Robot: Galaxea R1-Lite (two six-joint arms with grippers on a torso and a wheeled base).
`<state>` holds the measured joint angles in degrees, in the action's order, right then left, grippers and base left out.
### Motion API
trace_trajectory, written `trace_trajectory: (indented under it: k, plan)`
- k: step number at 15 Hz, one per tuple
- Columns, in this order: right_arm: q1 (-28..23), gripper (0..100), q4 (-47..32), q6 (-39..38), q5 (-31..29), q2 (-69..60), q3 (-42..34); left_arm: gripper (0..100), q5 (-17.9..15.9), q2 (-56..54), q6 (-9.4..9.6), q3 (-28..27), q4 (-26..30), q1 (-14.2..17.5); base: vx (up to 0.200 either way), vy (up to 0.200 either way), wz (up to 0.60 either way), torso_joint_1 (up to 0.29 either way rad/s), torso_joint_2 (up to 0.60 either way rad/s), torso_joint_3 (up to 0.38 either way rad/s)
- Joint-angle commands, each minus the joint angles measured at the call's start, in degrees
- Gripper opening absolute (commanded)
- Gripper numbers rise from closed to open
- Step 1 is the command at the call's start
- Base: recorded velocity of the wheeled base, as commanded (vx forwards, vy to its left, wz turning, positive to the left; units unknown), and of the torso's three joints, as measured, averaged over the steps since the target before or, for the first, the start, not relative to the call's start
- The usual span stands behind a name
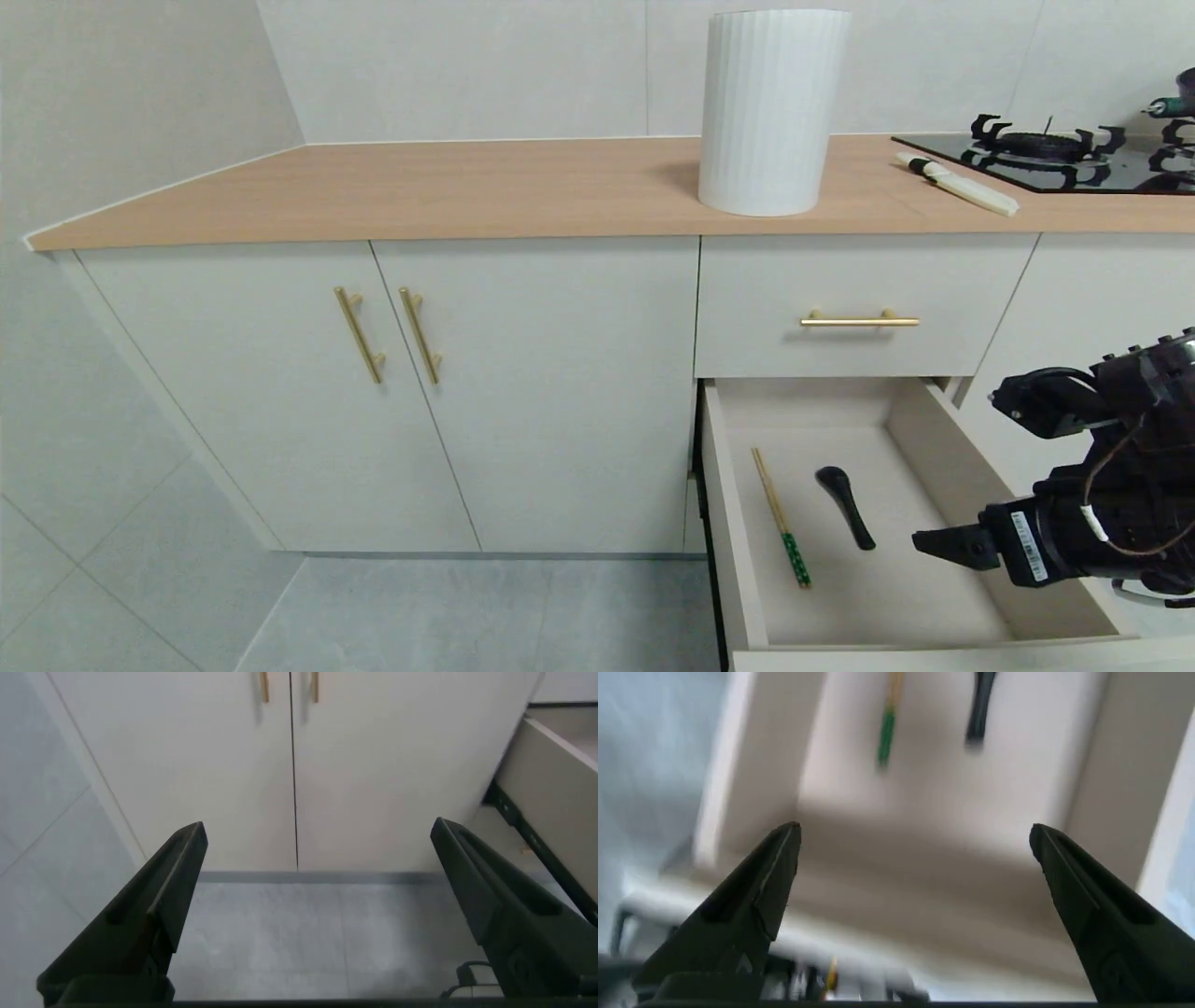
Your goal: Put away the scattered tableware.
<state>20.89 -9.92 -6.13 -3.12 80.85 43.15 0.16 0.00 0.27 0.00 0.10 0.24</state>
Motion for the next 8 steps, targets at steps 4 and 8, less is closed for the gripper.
trace_trajectory:
  k: [4, 8]
  plan:
    - [5.12, 100, -12.49, 5.96, 1.19, -0.43, -0.62, 100, 0.02, 0.00, 0.00, 0.00, -0.01, 0.02, 0.000, 0.000, 0.00, 0.000, 0.00, 0.000]
    - [7.05, 100, -20.84, 13.34, 3.91, 2.21, -1.41, 100, 0.02, 0.00, 0.00, 0.00, -0.01, 0.02, 0.000, 0.000, 0.00, 0.000, 0.00, 0.000]
